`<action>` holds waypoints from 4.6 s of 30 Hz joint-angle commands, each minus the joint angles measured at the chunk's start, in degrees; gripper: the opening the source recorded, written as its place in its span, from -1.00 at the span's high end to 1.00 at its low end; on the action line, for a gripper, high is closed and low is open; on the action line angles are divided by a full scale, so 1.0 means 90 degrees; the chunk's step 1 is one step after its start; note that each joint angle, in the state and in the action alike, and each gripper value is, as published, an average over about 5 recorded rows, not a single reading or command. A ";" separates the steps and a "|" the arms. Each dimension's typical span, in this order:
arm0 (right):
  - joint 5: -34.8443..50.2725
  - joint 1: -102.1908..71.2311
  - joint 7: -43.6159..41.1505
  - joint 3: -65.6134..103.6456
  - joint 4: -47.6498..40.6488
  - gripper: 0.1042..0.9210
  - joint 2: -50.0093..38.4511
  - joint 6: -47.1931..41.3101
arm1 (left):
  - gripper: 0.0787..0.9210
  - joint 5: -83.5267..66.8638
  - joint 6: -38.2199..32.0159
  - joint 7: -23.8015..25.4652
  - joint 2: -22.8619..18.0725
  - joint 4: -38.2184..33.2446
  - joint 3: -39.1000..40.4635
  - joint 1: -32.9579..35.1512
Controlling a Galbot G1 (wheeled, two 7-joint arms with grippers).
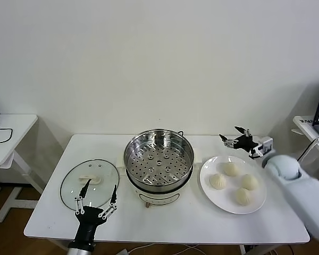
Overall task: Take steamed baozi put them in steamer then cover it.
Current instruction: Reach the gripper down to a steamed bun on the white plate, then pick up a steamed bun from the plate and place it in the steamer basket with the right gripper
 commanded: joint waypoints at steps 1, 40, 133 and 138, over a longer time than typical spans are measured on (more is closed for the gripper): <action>-0.2035 0.2566 -0.4199 -0.2088 -0.1569 -0.76 -0.0155 0.0248 | -0.77 -0.0003 0.0045 -0.0013 -0.0009 -0.0019 0.0001 0.0005; -0.4693 0.2232 -0.3491 -0.2793 -0.2743 -0.76 0.1402 0.1044 | -0.77 -0.0027 0.0067 -0.0102 -0.0110 -0.0028 -0.0103 0.0039; -0.6348 0.4201 -0.3667 -0.4274 -0.1501 -0.76 0.4357 0.5315 | -0.77 -0.0182 0.0114 -0.0200 -0.0024 -0.0333 -0.0225 0.0068; -0.4648 0.4844 -0.4457 -0.4548 -0.0611 -0.76 0.3544 0.4403 | -0.77 -0.0184 0.0126 -0.0201 -0.0020 -0.0350 -0.0240 0.0076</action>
